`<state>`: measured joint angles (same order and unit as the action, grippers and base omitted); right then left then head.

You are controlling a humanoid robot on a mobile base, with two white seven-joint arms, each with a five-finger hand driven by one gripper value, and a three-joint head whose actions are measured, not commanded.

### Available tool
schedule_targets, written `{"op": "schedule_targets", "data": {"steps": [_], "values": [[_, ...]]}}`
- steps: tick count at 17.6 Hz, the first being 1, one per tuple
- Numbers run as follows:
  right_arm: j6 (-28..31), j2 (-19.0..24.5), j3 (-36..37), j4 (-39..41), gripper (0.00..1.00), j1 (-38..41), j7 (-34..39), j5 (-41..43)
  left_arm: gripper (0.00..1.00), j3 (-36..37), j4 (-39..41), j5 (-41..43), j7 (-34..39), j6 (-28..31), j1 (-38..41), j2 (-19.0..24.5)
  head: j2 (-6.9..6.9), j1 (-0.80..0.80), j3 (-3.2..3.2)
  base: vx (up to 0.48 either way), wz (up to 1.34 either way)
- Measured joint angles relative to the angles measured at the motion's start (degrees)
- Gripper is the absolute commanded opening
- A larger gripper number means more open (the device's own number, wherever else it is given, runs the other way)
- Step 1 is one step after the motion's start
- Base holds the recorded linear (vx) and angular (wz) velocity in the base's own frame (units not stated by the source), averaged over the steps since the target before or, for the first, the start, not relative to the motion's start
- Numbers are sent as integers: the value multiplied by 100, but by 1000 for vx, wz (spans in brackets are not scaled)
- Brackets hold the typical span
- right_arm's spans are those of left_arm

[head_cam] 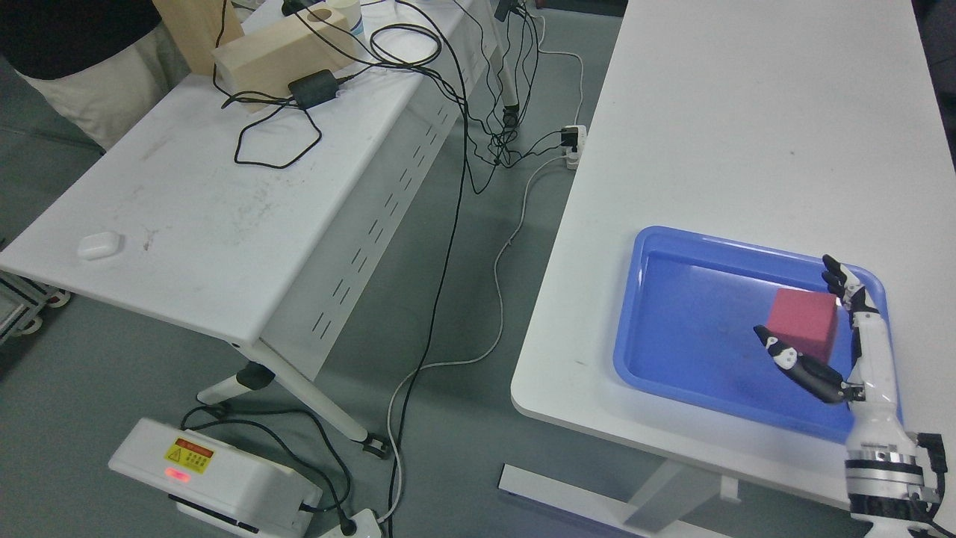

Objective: Pick pink block from left shelf to tray
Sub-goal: 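Lower the pink block into the blue tray and open the right hand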

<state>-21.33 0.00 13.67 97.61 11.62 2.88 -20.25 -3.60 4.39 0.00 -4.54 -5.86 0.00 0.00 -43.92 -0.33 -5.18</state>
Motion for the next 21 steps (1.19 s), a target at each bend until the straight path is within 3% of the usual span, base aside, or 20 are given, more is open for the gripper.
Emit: {"op": "schedule_targets", "data": {"steps": [3, 15, 21], "values": [[56, 0, 12, -2, 100, -1, 19, 116, 100, 0, 0, 0, 0, 3, 0, 0, 0, 0, 0, 0, 0], [4, 0, 131, 1, 100, -18, 52, 1051, 100, 0, 0, 0, 0, 4, 0, 0, 0, 0, 0, 0, 0], [338, 0, 253, 5, 100, -19, 6, 1429, 100, 0, 0, 0, 0, 5, -1, 0, 0, 0, 0, -4, -6]]}}
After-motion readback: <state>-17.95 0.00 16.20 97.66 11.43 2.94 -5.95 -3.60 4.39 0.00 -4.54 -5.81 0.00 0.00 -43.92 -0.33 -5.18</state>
